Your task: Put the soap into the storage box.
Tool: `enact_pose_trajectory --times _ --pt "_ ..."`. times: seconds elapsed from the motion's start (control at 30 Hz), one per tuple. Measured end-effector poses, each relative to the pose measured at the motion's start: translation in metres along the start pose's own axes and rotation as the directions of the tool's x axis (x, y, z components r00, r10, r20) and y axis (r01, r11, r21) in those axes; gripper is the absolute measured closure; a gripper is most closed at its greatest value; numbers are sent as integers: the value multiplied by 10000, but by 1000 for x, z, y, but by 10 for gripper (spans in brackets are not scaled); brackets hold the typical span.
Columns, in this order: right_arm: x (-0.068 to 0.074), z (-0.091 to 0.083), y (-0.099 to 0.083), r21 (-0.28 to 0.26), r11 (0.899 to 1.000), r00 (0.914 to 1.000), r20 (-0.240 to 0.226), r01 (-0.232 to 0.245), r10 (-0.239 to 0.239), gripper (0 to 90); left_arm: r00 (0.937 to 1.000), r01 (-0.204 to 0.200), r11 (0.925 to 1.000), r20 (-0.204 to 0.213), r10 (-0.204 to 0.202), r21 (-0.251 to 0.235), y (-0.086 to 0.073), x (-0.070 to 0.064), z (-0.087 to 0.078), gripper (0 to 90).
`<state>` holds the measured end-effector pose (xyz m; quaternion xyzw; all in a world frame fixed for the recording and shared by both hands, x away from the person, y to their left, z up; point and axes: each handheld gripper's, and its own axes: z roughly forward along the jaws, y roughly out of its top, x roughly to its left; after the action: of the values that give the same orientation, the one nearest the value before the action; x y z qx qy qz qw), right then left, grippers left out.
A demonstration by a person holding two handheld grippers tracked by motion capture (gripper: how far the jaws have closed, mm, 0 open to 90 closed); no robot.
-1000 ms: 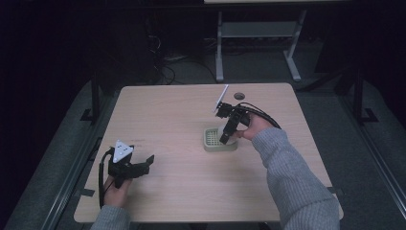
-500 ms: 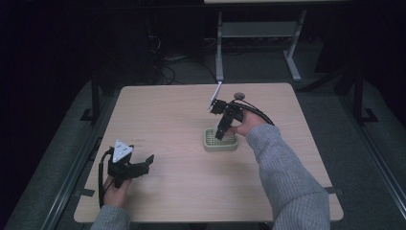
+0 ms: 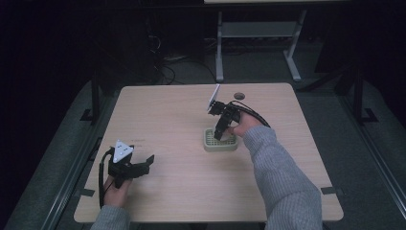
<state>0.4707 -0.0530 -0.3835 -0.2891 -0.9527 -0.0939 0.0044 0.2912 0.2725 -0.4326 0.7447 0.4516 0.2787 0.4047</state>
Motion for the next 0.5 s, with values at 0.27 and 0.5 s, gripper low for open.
enact_pose_trajectory --times 0.27,0.5 --pt "-1 10 4 172 9998 10000 13 -69 69 235 10000 -2 10000 -1 2 0 0 0 0 149" --pt "-2 14 5 207 9998 9999 69 -76 75 235 10000 -12 10000 17 12 -12 0 0 0 148"
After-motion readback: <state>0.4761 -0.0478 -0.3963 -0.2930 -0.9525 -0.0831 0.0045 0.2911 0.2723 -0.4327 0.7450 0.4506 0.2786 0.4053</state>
